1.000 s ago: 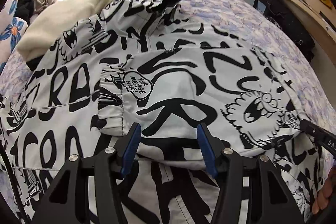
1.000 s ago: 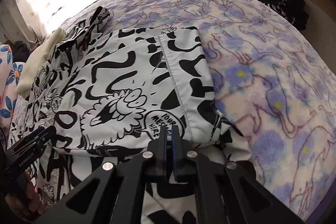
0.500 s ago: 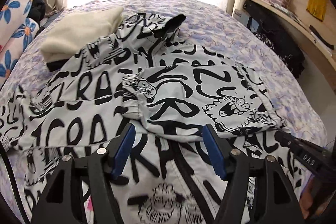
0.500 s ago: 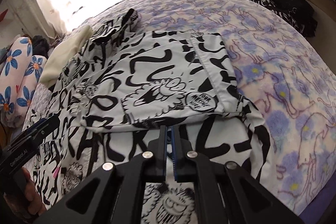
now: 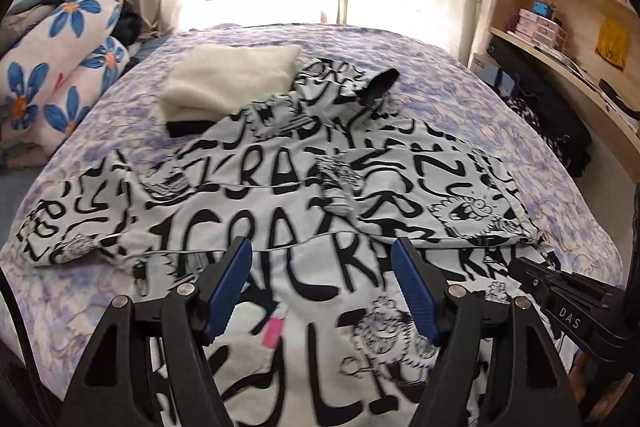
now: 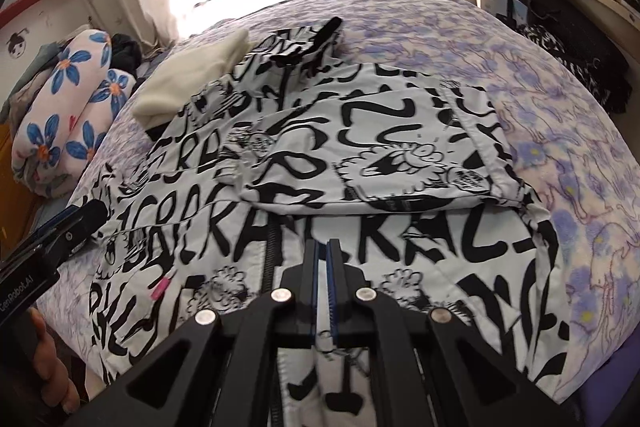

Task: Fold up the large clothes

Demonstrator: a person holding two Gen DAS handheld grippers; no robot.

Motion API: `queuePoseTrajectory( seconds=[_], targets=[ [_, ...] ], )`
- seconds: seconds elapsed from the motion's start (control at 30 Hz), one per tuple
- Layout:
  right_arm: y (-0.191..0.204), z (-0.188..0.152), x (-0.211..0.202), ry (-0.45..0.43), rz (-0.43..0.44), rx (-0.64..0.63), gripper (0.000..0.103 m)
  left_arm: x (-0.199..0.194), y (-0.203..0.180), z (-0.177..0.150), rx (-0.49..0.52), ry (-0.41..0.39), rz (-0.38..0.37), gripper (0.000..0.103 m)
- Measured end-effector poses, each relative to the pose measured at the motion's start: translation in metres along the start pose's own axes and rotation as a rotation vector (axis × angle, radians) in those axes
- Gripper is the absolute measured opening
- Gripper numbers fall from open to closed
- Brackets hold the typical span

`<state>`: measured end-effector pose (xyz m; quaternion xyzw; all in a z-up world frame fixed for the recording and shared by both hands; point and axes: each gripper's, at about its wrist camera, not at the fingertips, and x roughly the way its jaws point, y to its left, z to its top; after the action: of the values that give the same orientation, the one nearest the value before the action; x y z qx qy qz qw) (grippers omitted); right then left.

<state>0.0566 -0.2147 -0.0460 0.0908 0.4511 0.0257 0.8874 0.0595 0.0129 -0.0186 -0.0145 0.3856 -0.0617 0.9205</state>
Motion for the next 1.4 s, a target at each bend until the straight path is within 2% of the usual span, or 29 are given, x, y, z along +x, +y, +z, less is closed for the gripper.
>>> queuePoseTrajectory(
  seconds=[0.43, 0.63, 0.9, 1.23, 1.4],
  targets=[
    [0.106, -0.009, 0.007, 0.001, 0.060, -0.165, 0.004, -0.028, 0.120, -0.023, -0.184, -0.010, 0.095, 0.073],
    [0.157, -0.006, 0.025, 0.008, 0.086, -0.242, 0.004, -0.033, 0.190, -0.035, -0.276, -0.032, 0.210, 0.077],
    [0.228, 0.011, 0.057, -0.025, 0.140, -0.311, 0.004, -0.019, 0.278, -0.049, -0.381, 0.014, 0.299, 0.077],
    [0.301, 0.023, 0.112, -0.020, 0.167, -0.372, 0.004, 0.023, 0.356, -0.062, -0.509, 0.069, 0.232, 0.077],
    [0.319, 0.021, 0.139, 0.025, 0.177, -0.379, 0.004, 0.057, 0.396, -0.074, -0.613, 0.122, 0.147, 0.077]
  ],
)
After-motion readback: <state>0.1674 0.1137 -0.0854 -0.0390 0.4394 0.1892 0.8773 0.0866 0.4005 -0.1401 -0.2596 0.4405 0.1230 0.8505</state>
